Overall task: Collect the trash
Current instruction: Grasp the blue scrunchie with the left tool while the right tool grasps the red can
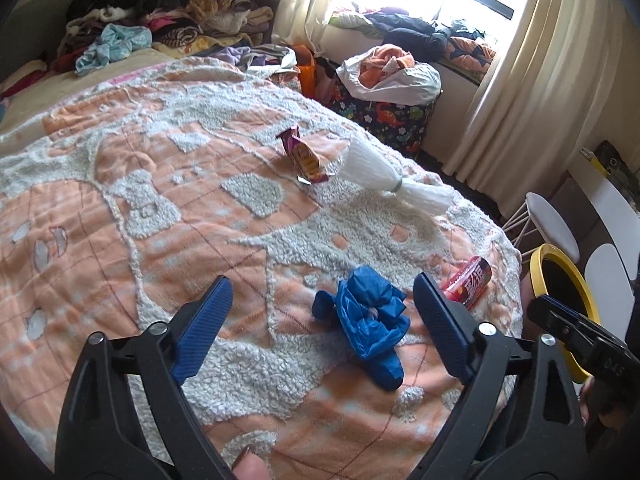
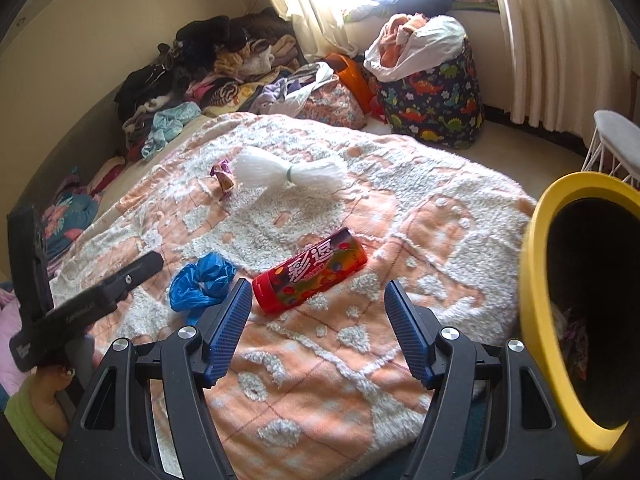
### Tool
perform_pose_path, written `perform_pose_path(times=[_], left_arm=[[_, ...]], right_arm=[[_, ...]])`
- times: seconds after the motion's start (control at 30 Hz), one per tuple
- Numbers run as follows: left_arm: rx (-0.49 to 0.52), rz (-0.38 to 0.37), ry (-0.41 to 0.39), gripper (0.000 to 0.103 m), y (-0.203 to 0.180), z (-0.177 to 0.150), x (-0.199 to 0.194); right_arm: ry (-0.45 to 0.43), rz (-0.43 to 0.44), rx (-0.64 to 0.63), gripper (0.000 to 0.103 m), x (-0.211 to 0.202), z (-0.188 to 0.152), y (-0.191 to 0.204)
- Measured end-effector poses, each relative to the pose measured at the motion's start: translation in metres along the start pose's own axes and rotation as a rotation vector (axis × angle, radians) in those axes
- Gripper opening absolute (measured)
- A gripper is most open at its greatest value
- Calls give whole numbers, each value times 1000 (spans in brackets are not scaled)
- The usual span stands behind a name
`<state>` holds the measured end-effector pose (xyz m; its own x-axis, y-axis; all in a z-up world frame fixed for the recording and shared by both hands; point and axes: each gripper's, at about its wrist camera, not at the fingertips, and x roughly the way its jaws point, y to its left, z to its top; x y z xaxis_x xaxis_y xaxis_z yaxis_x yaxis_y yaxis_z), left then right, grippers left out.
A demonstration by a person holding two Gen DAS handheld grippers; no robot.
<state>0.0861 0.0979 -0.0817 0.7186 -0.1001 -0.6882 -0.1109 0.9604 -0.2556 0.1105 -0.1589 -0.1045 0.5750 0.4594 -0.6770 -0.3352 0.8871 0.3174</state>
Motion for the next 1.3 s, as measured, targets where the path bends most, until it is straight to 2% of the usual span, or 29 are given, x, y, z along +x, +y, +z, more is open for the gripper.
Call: perform_pose_path(times=[0.13,0.23,0.47,0.77,0.83,0.97,1.1,1.17,1.27,1.3], left_arm=[[-9,-42,42,65,-2,-7,10],[-5,-64,75,60,-4,-14,19],[7,-74,110,58,-8,-24,34],[20,-73,100,58,-9,-27,45],[30,-68,98,58,-11,-28,46],[37,-66,94,58,-12,-28,49],[50,-57,90,58,-14,-29,50],[58,-45,87,55,-15,-28,50],[55,-29,85,45,-14,-28,50],[50,-22,82,38,-13,-27,49]], right_arm=[[39,19,34,65,18,3,-2],[75,22,44,61,34,3,-2],[138,73,142,59,62,6,-16],[143,118,230,62,88,17,-26],[137,127,240,61,89,18,-29],[110,174,236,46,84,20,-34],[73,224,258,40,71,19,-39],[57,230,257,39,63,17,-39],[17,209,224,38,45,13,-37],[3,199,212,37,38,12,-37]])
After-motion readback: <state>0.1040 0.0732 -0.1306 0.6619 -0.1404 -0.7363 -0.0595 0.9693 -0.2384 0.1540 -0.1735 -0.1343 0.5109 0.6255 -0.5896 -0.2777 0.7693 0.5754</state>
